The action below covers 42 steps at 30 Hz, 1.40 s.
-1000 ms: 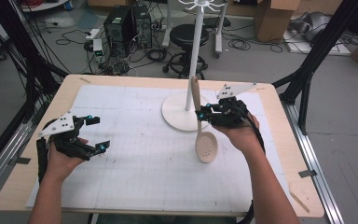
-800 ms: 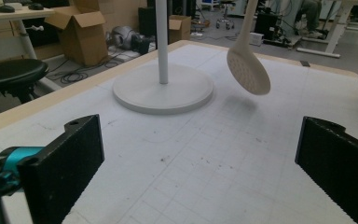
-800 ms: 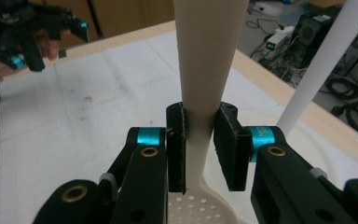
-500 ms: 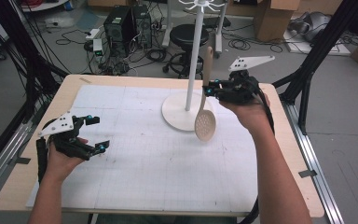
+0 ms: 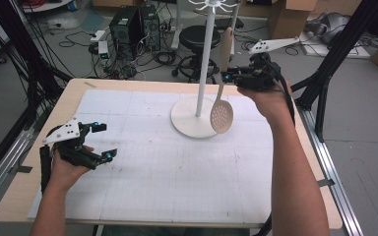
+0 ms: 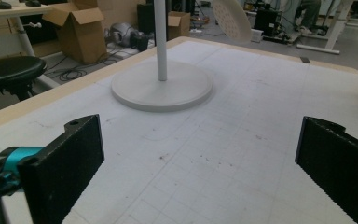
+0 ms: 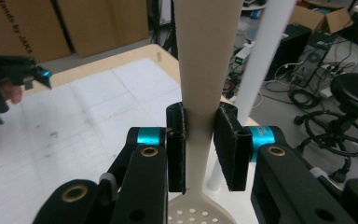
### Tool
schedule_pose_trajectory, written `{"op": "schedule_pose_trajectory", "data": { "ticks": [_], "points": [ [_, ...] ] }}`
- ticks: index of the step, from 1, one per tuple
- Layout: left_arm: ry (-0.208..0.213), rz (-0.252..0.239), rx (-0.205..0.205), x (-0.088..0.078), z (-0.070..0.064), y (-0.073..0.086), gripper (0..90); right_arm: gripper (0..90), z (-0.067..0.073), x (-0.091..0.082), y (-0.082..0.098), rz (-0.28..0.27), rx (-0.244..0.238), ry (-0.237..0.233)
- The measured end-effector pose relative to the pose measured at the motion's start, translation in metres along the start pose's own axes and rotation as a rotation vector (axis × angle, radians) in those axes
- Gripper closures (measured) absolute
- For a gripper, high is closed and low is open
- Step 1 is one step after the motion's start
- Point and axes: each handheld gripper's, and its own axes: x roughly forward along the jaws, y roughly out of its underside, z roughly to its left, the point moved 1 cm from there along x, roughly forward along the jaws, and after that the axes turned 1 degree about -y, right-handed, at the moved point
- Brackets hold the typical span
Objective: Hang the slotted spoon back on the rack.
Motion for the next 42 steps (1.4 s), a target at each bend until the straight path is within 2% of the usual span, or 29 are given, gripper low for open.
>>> {"op": "schedule_pose_trajectory", "data": {
  "ticks": [2, 5, 8, 16, 18, 29, 37, 42],
  "points": [
    [0.001, 0.001, 0.002, 0.000, 0.000, 0.000, 1.6, 75.4, -0.003, 0.000, -0.001, -0.002, 0.003, 0.003],
    [-0.002, -0.002, -0.004, 0.000, 0.001, 0.000, 1.6, 75.3, -0.016, -0.001, -0.004, -0.001, 0.034, 0.038],
    [-0.007, -0.006, -0.006, -0.001, 0.002, 0.000, 1.6, 75.3, -0.023, -0.002, -0.007, 0.014, 0.042, 0.060],
    [-0.001, 0.000, 0.001, 0.000, 0.000, 0.000, 1.6, 75.2, -0.028, 0.001, -0.016, 0.052, 0.033, 0.084],
    [-0.001, -0.003, 0.002, 0.000, 0.000, 0.000, 1.7, 75.2, -0.029, 0.000, -0.020, 0.051, 0.046, 0.095],
    [-0.002, -0.002, -0.004, -0.001, 0.002, 0.000, 1.6, 75.2, -0.039, 0.000, -0.033, 0.053, 0.074, 0.117],
    [-0.004, -0.005, -0.004, -0.001, 0.002, 0.000, 1.6, 75.2, -0.040, 0.007, -0.037, 0.067, 0.081, 0.111],
    [-0.006, -0.011, -0.007, -0.002, 0.002, 0.000, 1.6, 75.2, -0.041, 0.011, -0.038, 0.054, 0.087, 0.095]
  ]
}}
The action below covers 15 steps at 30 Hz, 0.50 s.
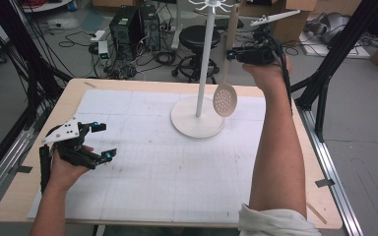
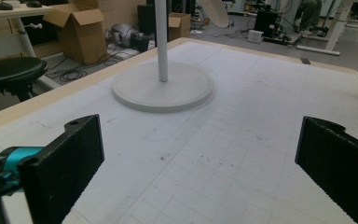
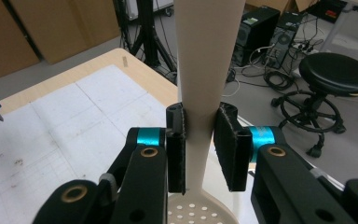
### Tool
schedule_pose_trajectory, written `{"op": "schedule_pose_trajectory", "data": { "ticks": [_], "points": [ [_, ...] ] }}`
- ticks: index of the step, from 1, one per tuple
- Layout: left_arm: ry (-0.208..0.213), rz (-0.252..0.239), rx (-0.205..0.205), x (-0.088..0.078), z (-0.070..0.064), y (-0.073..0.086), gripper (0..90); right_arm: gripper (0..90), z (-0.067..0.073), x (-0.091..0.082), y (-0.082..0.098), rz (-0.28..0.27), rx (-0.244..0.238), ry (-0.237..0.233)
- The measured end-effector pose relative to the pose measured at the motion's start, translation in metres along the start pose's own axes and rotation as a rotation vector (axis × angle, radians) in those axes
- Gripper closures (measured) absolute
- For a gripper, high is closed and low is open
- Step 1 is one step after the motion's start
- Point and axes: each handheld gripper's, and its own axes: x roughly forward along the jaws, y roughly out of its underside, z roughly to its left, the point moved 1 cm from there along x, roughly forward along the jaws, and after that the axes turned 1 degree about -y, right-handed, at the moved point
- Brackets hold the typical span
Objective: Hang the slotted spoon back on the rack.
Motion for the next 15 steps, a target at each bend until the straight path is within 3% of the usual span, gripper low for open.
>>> {"op": "schedule_pose_trajectory", "data": {
  "ticks": [15],
  "points": [
    [-0.005, -0.003, -0.008, -0.002, 0.002, 0.001, 1.6, 75.2, 0.002, 0.018, -0.005, 0.042, -0.007, -0.011]
  ]
}}
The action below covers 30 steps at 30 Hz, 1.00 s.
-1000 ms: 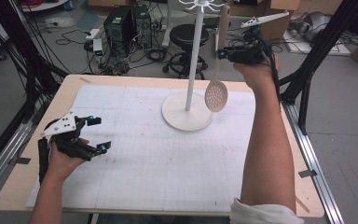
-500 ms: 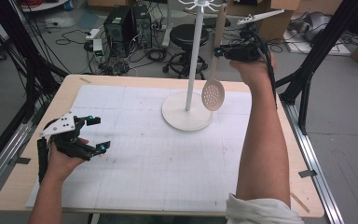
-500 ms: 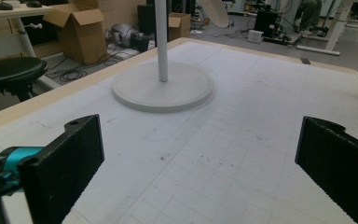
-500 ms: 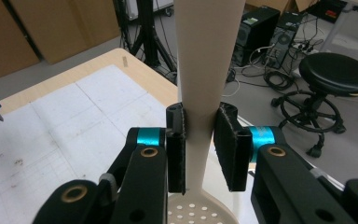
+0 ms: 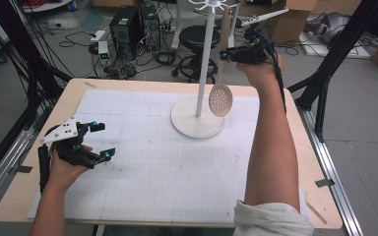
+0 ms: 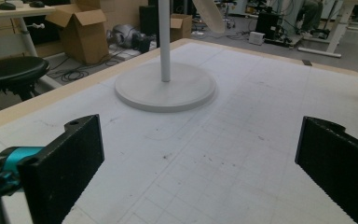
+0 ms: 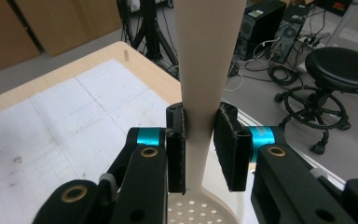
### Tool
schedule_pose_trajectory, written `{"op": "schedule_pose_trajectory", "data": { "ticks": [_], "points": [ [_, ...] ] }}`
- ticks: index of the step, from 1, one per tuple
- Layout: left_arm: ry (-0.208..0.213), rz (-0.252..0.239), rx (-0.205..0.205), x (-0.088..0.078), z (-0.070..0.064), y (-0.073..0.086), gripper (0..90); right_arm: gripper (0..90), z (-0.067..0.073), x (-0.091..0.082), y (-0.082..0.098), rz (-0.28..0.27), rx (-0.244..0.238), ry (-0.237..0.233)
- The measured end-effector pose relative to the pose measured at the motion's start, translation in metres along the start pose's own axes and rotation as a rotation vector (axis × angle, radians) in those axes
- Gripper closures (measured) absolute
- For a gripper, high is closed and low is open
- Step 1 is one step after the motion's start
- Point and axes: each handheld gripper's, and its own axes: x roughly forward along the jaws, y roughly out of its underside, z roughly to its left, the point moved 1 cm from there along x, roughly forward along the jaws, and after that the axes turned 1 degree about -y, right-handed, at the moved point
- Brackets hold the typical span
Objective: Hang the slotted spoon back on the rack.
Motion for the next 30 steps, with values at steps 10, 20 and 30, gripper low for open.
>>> {"op": "schedule_pose_trajectory", "data": {
  "ticks": [10, 20, 30],
  "points": [
    [-0.001, -0.006, 0.005, -0.002, 0.000, -0.001, 1.6, 58.3, 0.000, 0.008, 0.001, -0.005, 0.059, -0.013],
    [0.001, -0.002, 0.011, 0.000, -0.001, -0.001, 1.6, 38.1, 0.008, -0.003, 0.010, -0.031, 0.014, 0.002],
    [0.005, -0.004, 0.008, 0.002, -0.001, 0.000, 1.6, 32.9, 0.025, -0.018, 0.025, -0.085, -0.036, -0.043]
  ]
}}
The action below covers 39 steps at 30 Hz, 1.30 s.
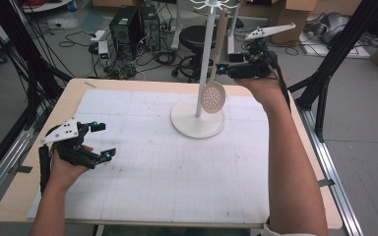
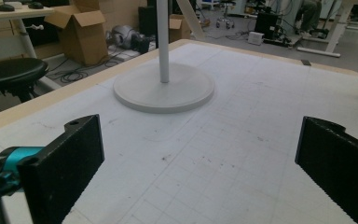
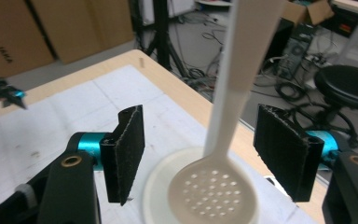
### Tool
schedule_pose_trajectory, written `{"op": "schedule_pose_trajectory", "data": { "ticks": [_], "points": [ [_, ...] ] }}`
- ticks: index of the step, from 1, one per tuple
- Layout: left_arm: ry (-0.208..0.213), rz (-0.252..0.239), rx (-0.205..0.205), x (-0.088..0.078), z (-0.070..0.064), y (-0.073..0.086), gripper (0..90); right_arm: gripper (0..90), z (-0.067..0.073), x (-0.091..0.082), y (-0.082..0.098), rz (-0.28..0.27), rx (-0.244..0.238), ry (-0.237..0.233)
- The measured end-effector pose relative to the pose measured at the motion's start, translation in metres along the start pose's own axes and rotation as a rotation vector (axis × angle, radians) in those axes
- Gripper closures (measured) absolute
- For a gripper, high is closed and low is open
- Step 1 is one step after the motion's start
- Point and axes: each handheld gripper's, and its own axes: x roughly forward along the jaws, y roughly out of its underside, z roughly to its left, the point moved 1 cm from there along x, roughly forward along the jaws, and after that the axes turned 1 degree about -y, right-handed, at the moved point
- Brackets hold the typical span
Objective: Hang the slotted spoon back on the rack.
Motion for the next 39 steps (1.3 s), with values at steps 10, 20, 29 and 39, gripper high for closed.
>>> {"op": "schedule_pose_trajectory", "data": {
  "ticks": [10, 20, 29, 39],
  "points": [
    [0.003, 0.009, 0.004, 0.001, 0.000, 0.000, 1.6, 27.0, 0.013, -0.007, 0.025, -0.039, -0.004, -0.044],
    [0.007, 0.013, 0.001, 0.003, -0.001, 0.001, 1.6, 21.7, 0.023, -0.025, 0.054, -0.121, -0.003, -0.066],
    [0.022, 0.011, 0.008, 0.003, -0.003, 0.001, 1.6, 19.0, 0.028, -0.038, 0.093, -0.149, 0.002, -0.046],
    [0.031, 0.009, -0.007, 0.004, -0.003, 0.003, 1.6, 17.1, 0.045, -0.045, 0.143, -0.174, 0.012, -0.052]
  ]
}}
